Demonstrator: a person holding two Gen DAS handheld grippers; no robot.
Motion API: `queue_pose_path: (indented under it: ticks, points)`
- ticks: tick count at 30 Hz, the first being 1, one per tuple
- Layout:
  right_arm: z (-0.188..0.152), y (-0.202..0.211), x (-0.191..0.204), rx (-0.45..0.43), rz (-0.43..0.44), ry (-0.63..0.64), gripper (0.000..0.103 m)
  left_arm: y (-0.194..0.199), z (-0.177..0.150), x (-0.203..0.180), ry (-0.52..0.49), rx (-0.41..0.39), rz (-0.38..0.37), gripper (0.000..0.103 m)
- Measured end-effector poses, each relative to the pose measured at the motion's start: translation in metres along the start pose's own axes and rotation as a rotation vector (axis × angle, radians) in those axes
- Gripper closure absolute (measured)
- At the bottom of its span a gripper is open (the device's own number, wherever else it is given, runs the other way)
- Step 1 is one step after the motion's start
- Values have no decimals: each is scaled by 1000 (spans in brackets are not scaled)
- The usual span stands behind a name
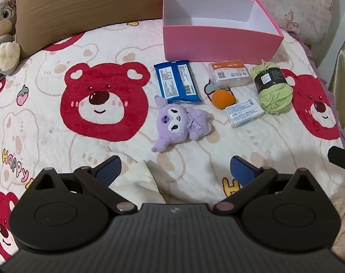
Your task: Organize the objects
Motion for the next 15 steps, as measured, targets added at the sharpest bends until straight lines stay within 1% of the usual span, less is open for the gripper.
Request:
queue_pose_path:
  ticks: [7,15]
  points:
    - [0,0,0,0,0,1,3,-1,0,0,0,2,2,0]
    - [0,-2,-1,7,-2,2,3,0,-2,-2,-2,3,-15,0]
Point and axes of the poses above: each gripper's, at about its wrist camera, not at the fingertips, and y roughly against the way its jaws point, x to its left, z to its top, the point moved 7 cm from there along -y, roughly the way its jaws point, and after that the axes turned 7 degrees about -z, right-handed, at the moved point
